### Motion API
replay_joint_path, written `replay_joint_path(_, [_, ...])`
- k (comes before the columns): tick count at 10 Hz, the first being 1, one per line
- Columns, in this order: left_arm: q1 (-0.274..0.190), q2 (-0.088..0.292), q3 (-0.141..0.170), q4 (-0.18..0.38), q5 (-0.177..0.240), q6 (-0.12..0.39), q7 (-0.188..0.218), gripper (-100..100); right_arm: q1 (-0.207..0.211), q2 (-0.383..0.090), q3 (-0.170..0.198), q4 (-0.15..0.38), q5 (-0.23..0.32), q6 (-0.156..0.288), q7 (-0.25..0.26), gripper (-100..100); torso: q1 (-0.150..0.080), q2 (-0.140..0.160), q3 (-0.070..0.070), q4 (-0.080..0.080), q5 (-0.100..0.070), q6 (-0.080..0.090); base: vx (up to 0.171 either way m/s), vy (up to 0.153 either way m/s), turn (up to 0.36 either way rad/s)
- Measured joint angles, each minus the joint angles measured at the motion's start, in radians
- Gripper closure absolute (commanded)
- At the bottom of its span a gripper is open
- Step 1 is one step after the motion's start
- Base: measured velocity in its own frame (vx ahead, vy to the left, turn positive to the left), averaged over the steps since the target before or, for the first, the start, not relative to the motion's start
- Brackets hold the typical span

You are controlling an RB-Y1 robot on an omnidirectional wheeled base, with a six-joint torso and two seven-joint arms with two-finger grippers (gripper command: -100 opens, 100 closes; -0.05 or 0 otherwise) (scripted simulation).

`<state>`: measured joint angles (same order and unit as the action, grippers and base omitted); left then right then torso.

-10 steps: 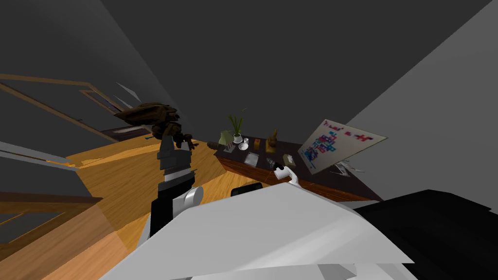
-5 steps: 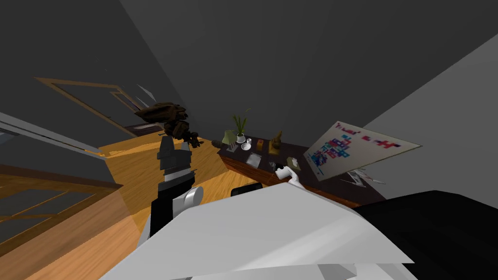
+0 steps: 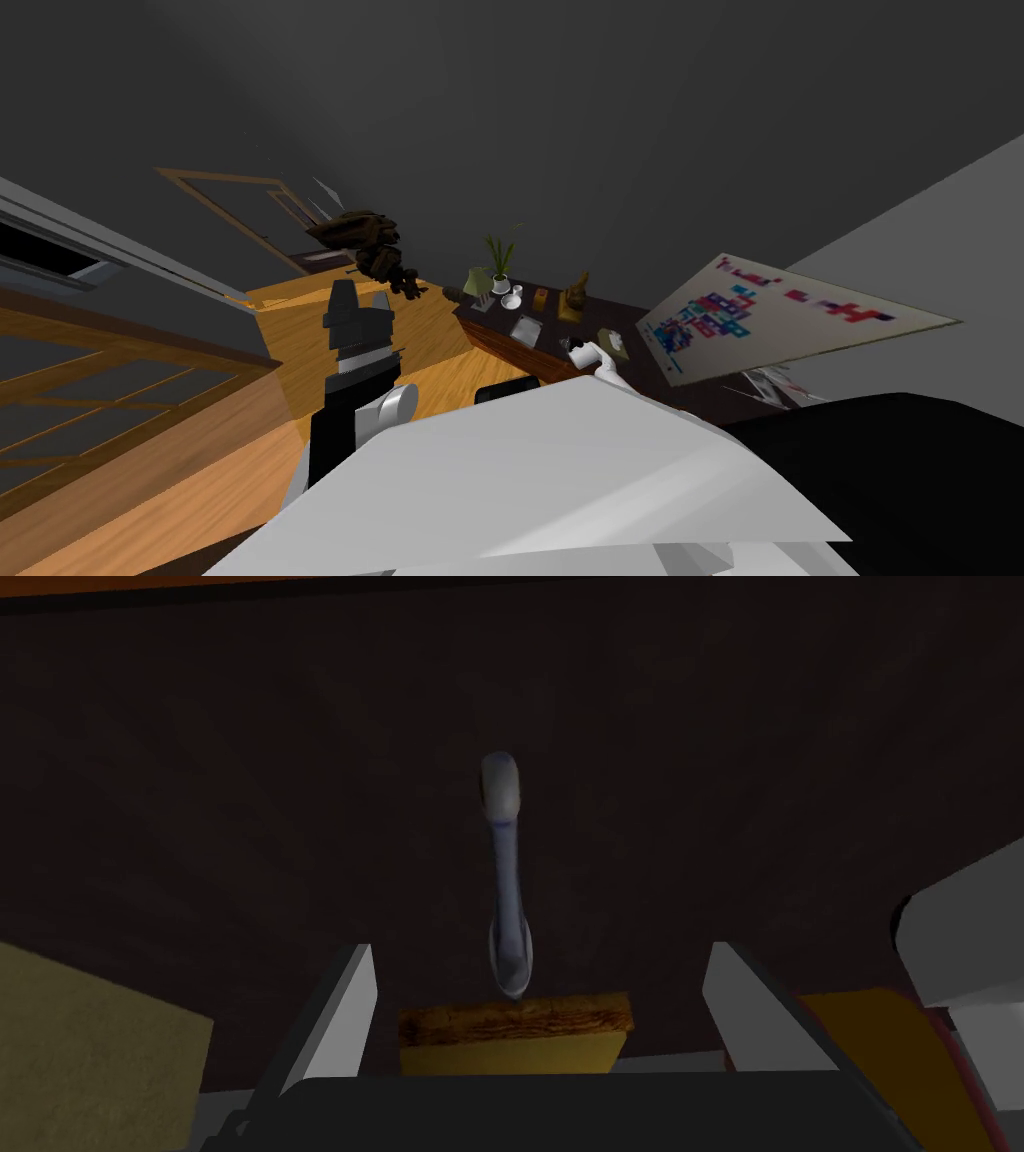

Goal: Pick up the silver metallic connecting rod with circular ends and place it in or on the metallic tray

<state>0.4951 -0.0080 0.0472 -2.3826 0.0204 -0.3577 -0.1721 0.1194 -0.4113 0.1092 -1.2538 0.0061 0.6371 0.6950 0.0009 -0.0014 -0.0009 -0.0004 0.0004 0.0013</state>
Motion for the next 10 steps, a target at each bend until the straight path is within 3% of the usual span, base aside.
replay_joint_path(2, [0.000,0.000,0.000,0.000,0.000,0.000,0.000,0,-0.025,-0.011,0.008,0.058,0.007,0.030,0.019,-100,0.000,-0.001,0.000,0.000,0.000,0.000,0.023,0.006,0.113])
replay_joint_path(4, [0.000,0.000,0.000,0.000,0.000,0.000,0.000,0,-0.032,-0.027,0.014,0.080,0.003,0.063,0.036,-100,0.001,0.000,0.000,0.000,0.000,0.000,0.012,0.003,0.057])
replay_joint_path(5, [0.000,0.000,0.000,0.000,0.000,0.000,0.000,0,-0.033,-0.028,0.014,0.082,0.004,0.067,0.038,0,0.000,0.001,0.000,0.000,0.000,0.001,0.000,0.000,0.000])
replay_joint_path(6, [0.000,0.000,0.000,0.000,0.000,0.000,0.000,0,-0.033,-0.027,0.014,0.082,0.004,0.066,0.038,-100,0.000,0.001,0.001,0.000,0.000,0.000,0.021,-0.012,0.050])
replay_joint_path(10, [0.000,0.000,0.000,0.000,0.000,0.000,0.000,0,-0.040,-0.014,0.018,0.169,0.032,-0.005,0.004,-100,-0.001,0.001,0.000,0.000,0.000,0.001,0.015,-0.018,0.029])
